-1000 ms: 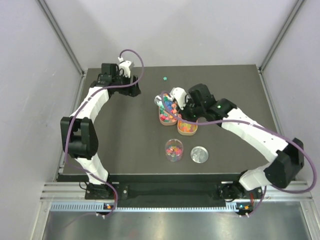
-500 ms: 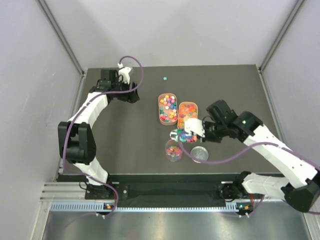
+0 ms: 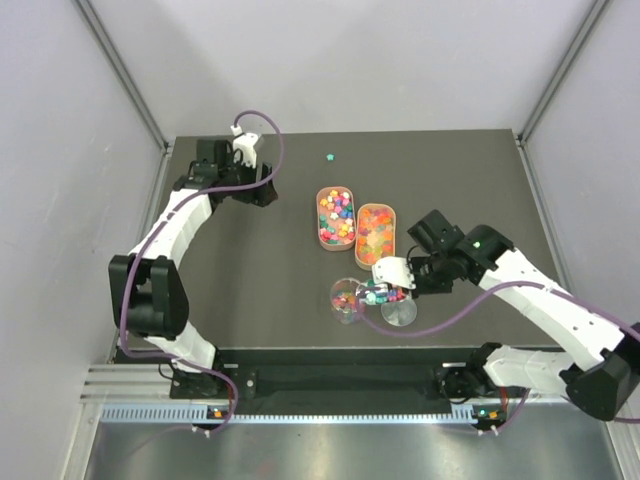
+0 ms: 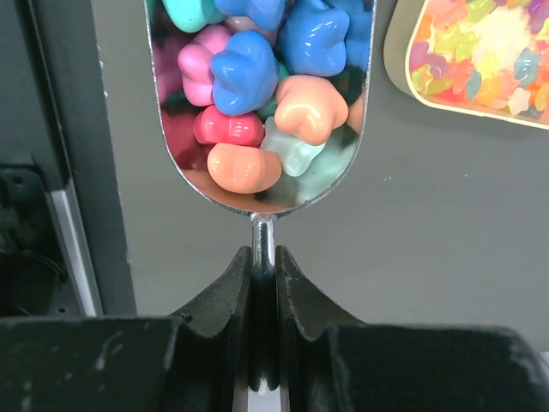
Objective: Pack the candies
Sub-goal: Place the fake candies in the packing bottle.
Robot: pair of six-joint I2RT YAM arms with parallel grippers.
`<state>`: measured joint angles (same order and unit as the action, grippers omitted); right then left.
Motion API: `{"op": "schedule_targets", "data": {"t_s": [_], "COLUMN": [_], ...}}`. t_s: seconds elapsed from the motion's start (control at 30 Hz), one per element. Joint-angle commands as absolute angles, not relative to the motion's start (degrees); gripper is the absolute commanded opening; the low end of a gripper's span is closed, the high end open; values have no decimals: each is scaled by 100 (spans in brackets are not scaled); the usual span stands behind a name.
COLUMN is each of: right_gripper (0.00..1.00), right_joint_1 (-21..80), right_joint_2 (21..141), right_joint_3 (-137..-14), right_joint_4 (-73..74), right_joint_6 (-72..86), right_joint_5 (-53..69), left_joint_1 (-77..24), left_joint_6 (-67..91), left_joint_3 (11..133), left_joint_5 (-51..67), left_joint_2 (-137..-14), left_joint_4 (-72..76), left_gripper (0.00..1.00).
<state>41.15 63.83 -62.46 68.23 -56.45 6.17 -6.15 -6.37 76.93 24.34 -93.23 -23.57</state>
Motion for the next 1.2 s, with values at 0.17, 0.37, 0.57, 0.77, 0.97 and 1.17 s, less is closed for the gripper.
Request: {"op": "schedule_targets", "data": {"t_s": [0.17, 0.37, 0.57, 0.77, 0.97, 1.17], "right_gripper": [0, 0, 0, 0, 0, 0], "right_joint_1": [4227, 4447, 4623, 4667, 4737, 4851], "right_joint_2": [6943, 7172, 7470, 7751, 7919, 8103], "right_joint_3": [-7092, -7154, -7365, -7725, -7875, -8024], "right_joint_4": [7251, 7304, 7470, 7681, 7831, 7892], "right_joint_6": [-6161, -6293, -6188, -6038, -6064, -5994], "right_joint_5": [255, -121, -369, -457, -668, -835], "left_joint_1": [-615, -615, -615, -615, -615, -615], "left_joint_6": [-545, -510, -475, -378, -360, -334], "left_joint_3": [7278, 7111, 6996, 6777, 6575, 6443], "left_joint_5": [2461, 2479, 2487, 2522, 2505, 2408], "left_joint_2": [-8772, -8631, -8535, -8403, -8262, -8139], "left_joint_4": [-2040, -1969, -1907, -1714, -1635, -1591], "left_gripper": [76, 77, 77, 77, 77, 77]}}
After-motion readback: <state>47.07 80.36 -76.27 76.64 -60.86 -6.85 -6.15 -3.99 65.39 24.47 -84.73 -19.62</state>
